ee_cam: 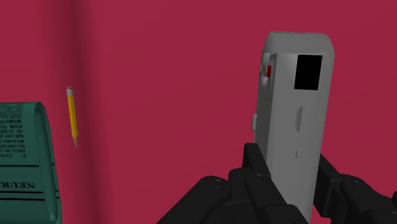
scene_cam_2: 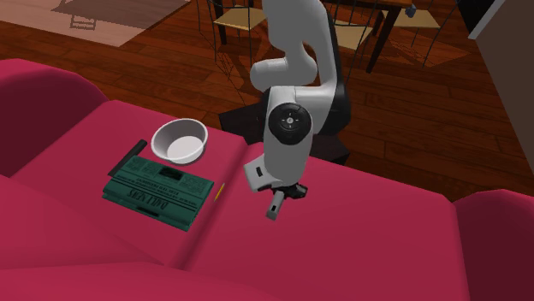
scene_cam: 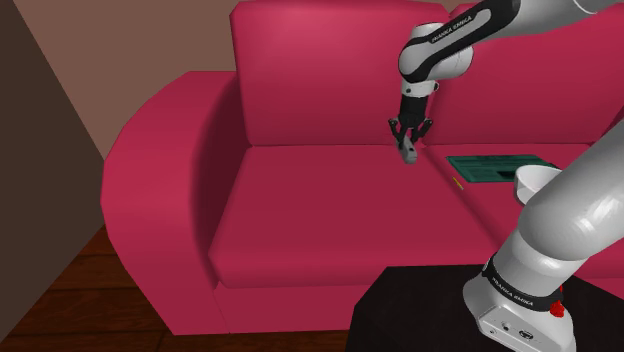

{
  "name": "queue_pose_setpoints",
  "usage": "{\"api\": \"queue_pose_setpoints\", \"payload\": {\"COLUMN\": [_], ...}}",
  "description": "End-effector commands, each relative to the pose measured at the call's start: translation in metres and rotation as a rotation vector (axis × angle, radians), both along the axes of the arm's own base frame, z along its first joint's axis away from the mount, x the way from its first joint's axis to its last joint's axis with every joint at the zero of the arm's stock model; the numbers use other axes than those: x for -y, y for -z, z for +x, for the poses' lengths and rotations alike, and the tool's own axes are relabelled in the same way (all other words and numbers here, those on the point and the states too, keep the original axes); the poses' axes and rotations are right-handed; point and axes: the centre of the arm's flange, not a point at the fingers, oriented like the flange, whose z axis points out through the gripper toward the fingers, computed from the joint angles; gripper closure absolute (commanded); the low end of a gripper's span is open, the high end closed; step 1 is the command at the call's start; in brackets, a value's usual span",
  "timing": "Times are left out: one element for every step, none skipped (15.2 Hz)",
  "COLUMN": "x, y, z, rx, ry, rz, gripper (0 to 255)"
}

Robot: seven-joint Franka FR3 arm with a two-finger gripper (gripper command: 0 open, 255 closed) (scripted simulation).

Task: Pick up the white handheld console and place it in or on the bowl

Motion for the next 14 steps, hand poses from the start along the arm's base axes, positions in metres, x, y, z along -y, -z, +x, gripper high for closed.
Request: {"api": "queue_pose_setpoints", "payload": {"x": [0.0,0.0,0.0,0.0,0.0,0.007,0.014,0.021,0.027,0.034,0.041,0.048,0.055,0.061], "y": [-0.012,-0.017,-0.022,-0.027,-0.028,-0.028,-0.028,-0.029,-0.029,-0.029,-0.029,-0.03,-0.03,-0.03], "z": [0.0,0.0,0.0,0.0,0.0,-0.011,-0.022,-0.034,-0.045,-0.056,-0.068,-0.079,-0.09,-0.102], "rx": [0.0,0.0,0.0,0.0,0.0,0.0,0.0,0.0,0.0,0.0,0.0,0.0,0.0,0.0], "ry": [0.0,0.0,0.0,0.0,0.0,0.0,0.0,0.0,0.0,0.0,0.0,0.0,0.0,0.0], "rz": [0.0,0.0,0.0,0.0,0.0,0.0,0.0,0.0,0.0,0.0,0.0,0.0,0.0,0.0], "gripper": [255,255,255,255,255,255,255,255,255,255,255,255,255,255]}}
